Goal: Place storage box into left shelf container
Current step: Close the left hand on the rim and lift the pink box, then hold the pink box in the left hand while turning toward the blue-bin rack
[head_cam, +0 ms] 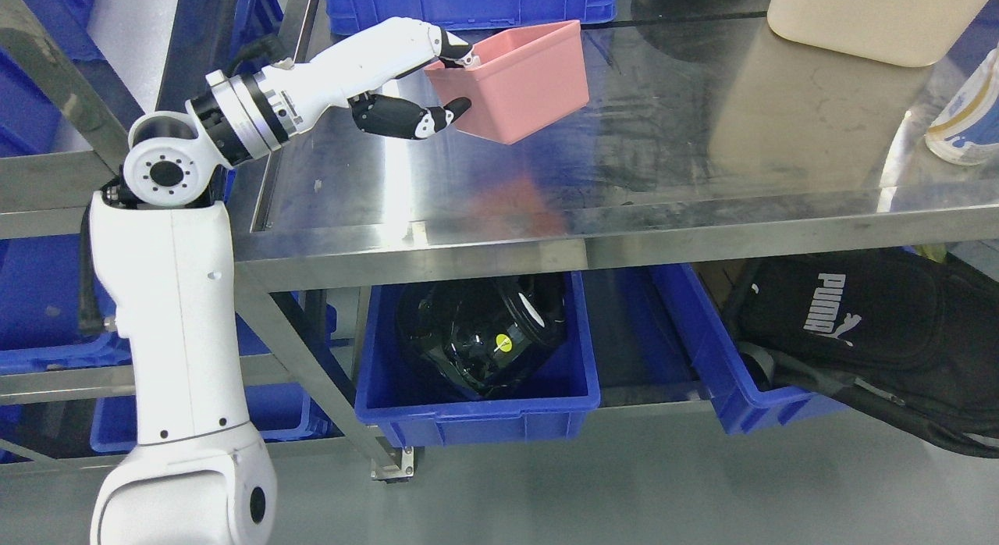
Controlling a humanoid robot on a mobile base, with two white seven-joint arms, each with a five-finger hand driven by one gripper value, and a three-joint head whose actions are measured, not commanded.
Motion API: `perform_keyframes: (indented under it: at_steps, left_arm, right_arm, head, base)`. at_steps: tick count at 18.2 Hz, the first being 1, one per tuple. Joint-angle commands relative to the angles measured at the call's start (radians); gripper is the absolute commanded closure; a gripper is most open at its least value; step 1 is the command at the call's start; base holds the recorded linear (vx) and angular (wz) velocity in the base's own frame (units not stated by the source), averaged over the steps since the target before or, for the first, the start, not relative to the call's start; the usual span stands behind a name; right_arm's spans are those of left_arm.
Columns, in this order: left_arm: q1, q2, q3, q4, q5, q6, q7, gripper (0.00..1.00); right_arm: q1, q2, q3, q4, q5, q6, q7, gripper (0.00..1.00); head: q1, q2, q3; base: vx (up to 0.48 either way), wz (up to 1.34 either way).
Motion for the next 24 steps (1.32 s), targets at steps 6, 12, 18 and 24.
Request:
perform_keyframes:
  at_steps: [6, 12, 18, 24]
  left_arm:
    - [0.087, 0.016, 0.01, -0.228, 0.013, -0.029, 0.007, 1.0]
    - [0.093, 0.016, 0.003, -0.23, 0.013, -0.032, 0.012, 1.0]
    - [0.096, 0.016, 0.005, -0.231, 0.013, -0.032, 0.012, 0.99]
    - [0.113, 0.016, 0.003, -0.233, 0.013, -0.037, 0.012, 0.99]
  right_arm:
    - [0.026, -0.017, 0.0, -0.017, -0.003, 0.0, 0.177, 0.0]
    - [0.026, -0.017, 0.0, -0.017, -0.003, 0.0, 0.177, 0.0]
    - [0.026, -0.017, 0.0, -0.017, -0.003, 0.0, 0.177, 0.0]
    - [0.026, -0.017, 0.0, -0.017, -0.003, 0.0, 0.177, 0.0]
  head:
    - [0.0, 0.0, 0.0]
    - [0.0, 0.0, 0.0]
    - [0.0, 0.0, 0.0]
    - [0.0, 0.0, 0.0]
  base:
    - [-0.086, 0.07]
    - [-0.234, 0.35]
    - [-0.137, 0.58]
    - [-0.051, 0.88]
